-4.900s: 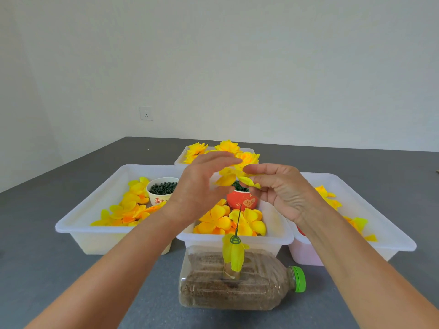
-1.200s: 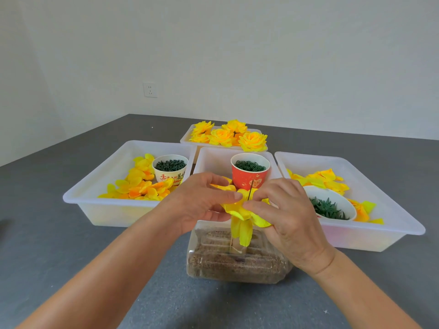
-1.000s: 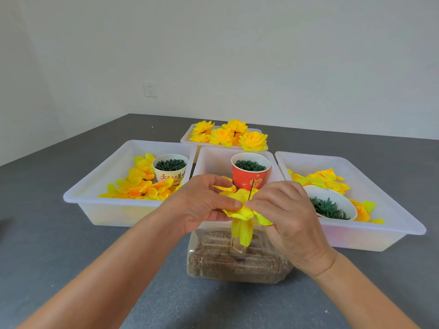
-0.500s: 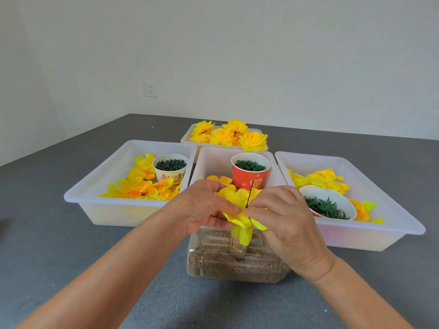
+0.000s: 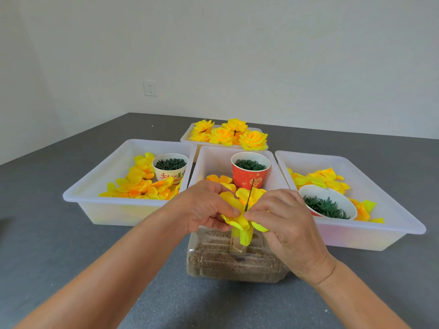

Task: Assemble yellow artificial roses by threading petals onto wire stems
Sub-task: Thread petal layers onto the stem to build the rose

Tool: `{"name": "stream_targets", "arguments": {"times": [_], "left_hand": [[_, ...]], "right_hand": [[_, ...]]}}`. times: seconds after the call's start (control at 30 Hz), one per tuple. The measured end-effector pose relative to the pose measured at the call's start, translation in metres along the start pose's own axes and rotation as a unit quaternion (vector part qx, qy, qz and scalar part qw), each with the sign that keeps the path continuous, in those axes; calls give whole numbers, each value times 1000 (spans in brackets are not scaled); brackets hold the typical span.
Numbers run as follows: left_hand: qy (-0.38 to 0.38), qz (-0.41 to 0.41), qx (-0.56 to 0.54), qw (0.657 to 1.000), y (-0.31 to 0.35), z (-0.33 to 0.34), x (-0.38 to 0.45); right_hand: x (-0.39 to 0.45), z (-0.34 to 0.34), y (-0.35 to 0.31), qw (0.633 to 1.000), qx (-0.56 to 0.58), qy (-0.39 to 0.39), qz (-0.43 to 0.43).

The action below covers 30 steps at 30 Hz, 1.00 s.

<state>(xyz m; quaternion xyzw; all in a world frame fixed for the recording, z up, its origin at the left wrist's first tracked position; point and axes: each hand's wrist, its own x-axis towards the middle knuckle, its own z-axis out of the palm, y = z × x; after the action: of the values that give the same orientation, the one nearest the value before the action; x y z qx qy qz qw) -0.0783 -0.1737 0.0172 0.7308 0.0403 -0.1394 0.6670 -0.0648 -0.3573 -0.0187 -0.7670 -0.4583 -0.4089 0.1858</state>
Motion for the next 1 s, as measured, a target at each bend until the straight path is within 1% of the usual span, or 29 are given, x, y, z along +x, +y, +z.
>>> {"name": "stream_targets", "arguments": {"times": [0.1,0.2,0.3,0.4,0.5,0.57,0.63,0.7,0.87,1.0], "left_hand": [[-5,-1,15,1000,2,0,1],[-10,-2,25,1000,3,-1,1],[-9,-6,16,1000,2,-3,1],[-6,-4,15,1000,1,-4,2],[-1,11,34,999,2,-4,2],[-2,24,44,999,3,-4,2],[-11,33,58,998,3,-5,1],[-24,35,74,996,4,-7,0],[-82,25,98,991,6,-13,-3],[-65,7,86,994,3,-16,-3]], "right_hand": [[-1,2,0,1000,15,2,15],[-3,1,-2,998,38,-21,37],[-3,-5,-4,988,115,-62,85],[1,-10,-5,962,208,-72,158],[6,-8,-2,933,252,-68,247],[9,-6,0,906,278,-82,307],[13,-4,1,884,296,-92,349],[16,-1,2,871,309,-101,369],[18,2,1,856,332,-105,382],[17,4,1,849,353,-86,384]]}}
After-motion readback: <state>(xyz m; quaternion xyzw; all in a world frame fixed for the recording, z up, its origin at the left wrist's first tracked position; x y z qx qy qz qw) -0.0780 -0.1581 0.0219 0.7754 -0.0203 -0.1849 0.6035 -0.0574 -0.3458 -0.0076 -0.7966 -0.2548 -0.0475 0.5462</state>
